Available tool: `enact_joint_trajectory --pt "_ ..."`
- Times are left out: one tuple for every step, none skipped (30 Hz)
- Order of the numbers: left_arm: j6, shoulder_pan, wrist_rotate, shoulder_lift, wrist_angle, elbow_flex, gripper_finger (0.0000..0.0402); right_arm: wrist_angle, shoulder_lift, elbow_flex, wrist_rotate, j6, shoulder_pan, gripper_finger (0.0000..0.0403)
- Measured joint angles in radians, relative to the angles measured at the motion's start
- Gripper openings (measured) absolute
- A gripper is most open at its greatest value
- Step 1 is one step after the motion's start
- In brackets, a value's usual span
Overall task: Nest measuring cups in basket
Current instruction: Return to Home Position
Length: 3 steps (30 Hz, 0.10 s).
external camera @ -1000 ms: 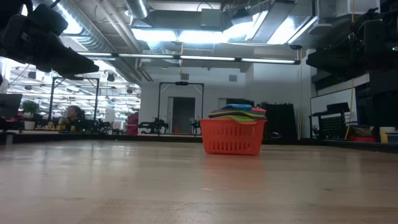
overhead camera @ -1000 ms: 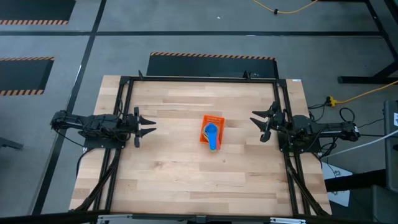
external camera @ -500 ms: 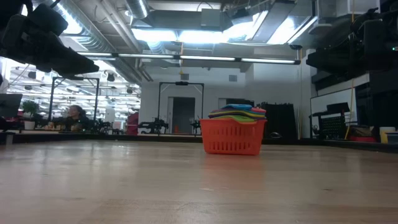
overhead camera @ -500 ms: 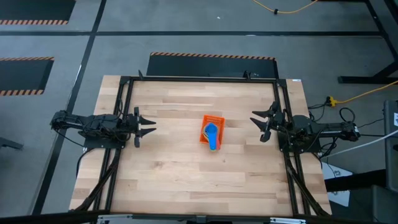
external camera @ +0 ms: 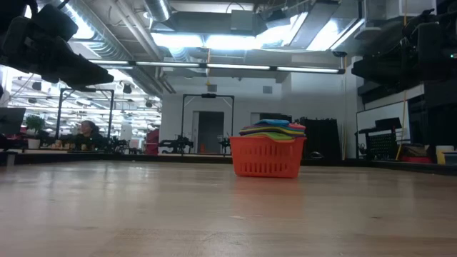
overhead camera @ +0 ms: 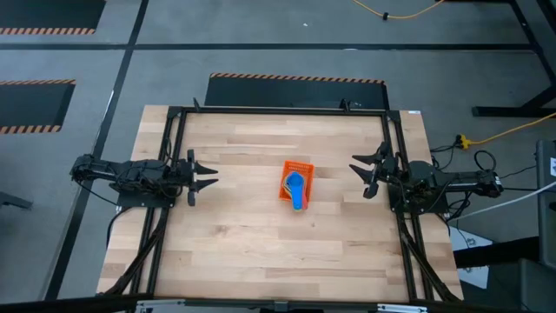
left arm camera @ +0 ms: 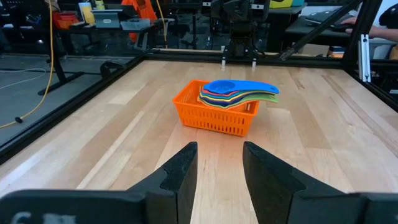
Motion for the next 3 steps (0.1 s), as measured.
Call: enact_joint_trajectory --pt "0.000 0.000 0.000 0.000 0.000 0.000 0.0121 0.000 0.000 0.000 0.000 0.000 0.000 0.0158" --pt "0.000 0.000 0.000 0.000 0.000 0.000 0.0121 0.000 0.000 0.000 0.000 0.000 0.000 0.0158" --pt "0.000 0.000 0.000 0.000 0.000 0.000 0.0121 0.000 0.000 0.000 0.000 0.000 0.000 0.0158"
